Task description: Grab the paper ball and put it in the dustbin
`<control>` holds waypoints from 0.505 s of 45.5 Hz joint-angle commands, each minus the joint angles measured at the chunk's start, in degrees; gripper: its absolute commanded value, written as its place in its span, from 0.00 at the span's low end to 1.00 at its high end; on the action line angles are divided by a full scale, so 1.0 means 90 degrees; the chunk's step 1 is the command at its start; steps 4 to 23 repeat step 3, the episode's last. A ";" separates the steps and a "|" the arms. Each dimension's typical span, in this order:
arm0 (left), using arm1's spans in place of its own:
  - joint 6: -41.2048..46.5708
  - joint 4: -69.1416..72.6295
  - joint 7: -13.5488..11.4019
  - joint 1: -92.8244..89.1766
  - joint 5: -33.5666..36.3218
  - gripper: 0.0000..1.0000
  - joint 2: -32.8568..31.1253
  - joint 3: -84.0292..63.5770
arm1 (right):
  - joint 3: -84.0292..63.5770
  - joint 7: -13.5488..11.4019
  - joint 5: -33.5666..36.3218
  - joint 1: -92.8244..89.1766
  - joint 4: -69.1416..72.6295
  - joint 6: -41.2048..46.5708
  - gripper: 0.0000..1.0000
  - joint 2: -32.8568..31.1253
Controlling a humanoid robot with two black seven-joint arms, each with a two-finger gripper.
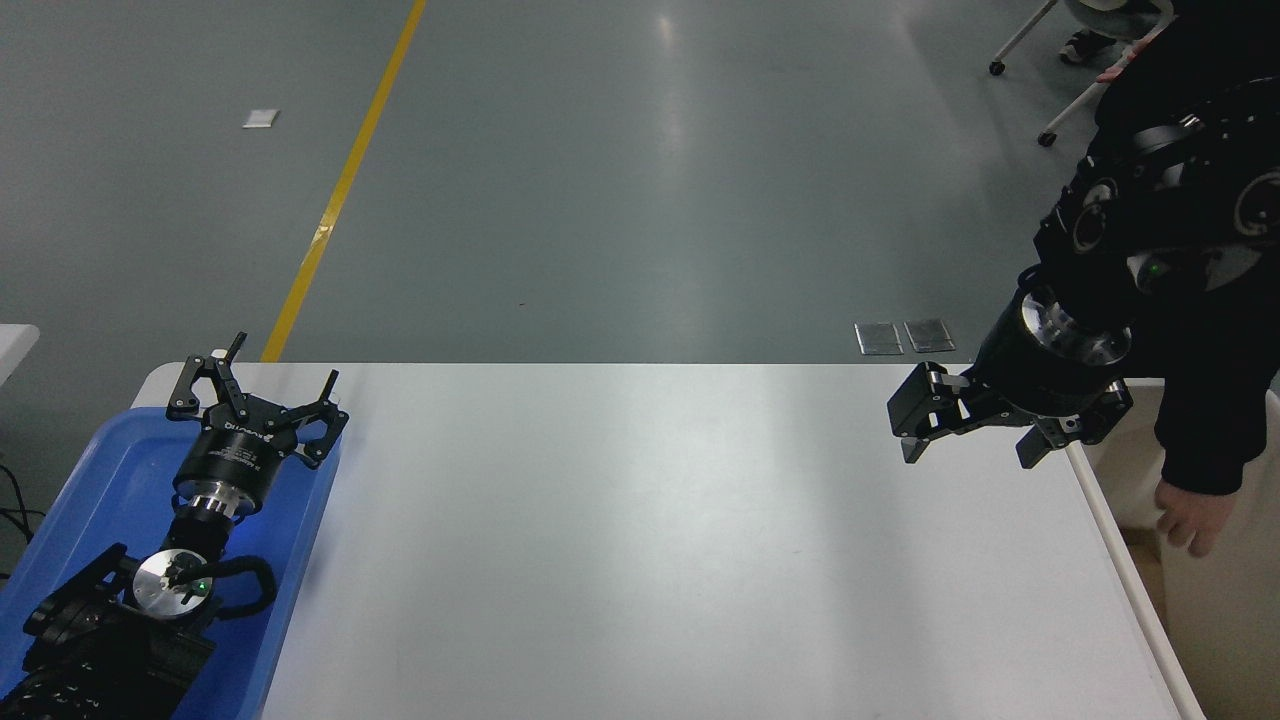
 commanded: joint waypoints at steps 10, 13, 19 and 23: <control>0.0000 0.0000 0.0001 0.0000 0.0001 0.99 0.0007 0.0000 | 0.0108 0.0000 0.0015 0.0168 -0.0060 0.0188 1.00 0.0000; 0.0000 0.0000 0.0001 0.0000 0.0001 0.99 0.0007 0.0000 | 0.0108 0.0000 0.0015 0.0168 -0.0060 0.0188 1.00 0.0000; 0.0000 0.0000 0.0001 0.0000 0.0001 0.99 0.0007 0.0000 | 0.0108 0.0000 0.0015 0.0168 -0.0060 0.0188 1.00 0.0000; 0.0000 0.0000 0.0001 0.0000 0.0001 0.99 0.0007 0.0000 | 0.0108 0.0000 0.0015 0.0168 -0.0060 0.0188 1.00 0.0000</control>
